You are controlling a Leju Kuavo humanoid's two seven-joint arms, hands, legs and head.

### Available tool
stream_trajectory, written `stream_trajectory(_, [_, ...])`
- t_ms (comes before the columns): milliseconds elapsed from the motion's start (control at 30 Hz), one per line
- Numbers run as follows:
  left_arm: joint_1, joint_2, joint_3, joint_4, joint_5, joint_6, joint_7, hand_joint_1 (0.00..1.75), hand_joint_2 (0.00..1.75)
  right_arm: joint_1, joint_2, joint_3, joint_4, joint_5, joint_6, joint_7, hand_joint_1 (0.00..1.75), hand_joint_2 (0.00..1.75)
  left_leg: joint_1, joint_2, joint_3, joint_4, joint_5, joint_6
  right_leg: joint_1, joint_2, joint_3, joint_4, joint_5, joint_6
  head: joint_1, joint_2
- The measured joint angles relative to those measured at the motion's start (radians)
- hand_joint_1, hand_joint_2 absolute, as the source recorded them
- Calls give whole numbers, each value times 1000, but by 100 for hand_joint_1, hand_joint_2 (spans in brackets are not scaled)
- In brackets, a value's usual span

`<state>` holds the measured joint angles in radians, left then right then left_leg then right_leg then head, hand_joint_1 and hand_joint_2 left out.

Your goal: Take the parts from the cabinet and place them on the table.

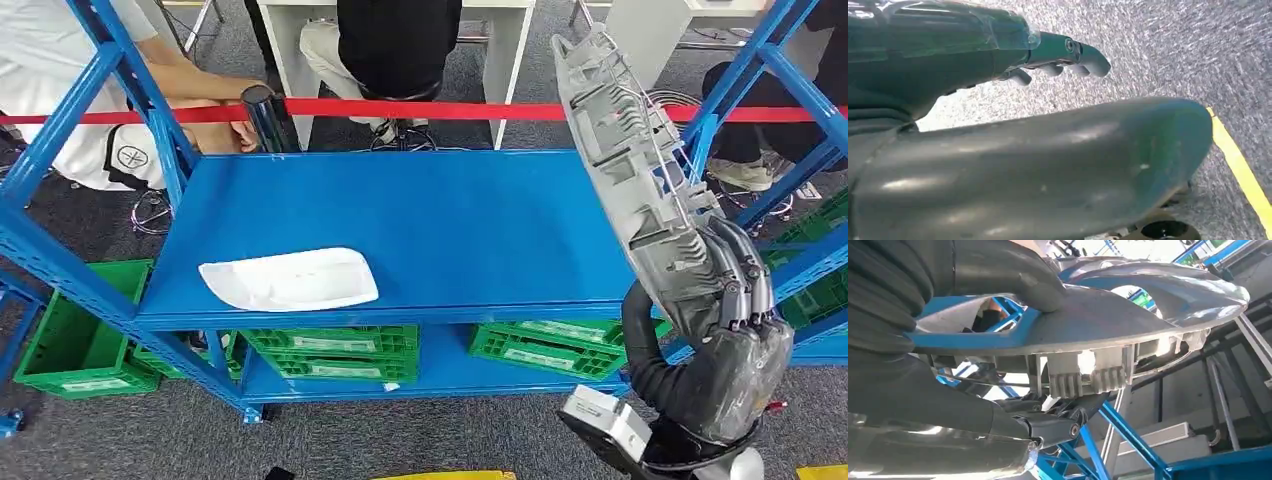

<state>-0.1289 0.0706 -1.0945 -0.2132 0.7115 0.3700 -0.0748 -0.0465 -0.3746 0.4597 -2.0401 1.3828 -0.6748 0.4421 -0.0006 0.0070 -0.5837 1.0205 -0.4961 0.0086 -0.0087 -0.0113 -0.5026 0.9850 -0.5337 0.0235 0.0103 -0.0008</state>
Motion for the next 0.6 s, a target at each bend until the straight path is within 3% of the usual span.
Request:
stream_trajectory(133, [0,0,0,-2,1,3,-37,0,0,13,5,0,-14,9,-6,-4,175,175,0,0,0,0,0,0,0,0,0,0,0,0,0,0])
stream_trajectory(467, [0,0,0,-2,2,4,-35,0,0,19,14,-1,-58,9,-8,-20,175,175,0,-1,0,0,0,0,0,0,0,0,0,0,0,0])
stream_trajectory(600, [0,-1,0,-2,2,4,-35,0,0,30,29,-6,-85,-53,-9,-80,175,175,0,-3,0,0,0,0,0,0,0,0,0,0,0,0])
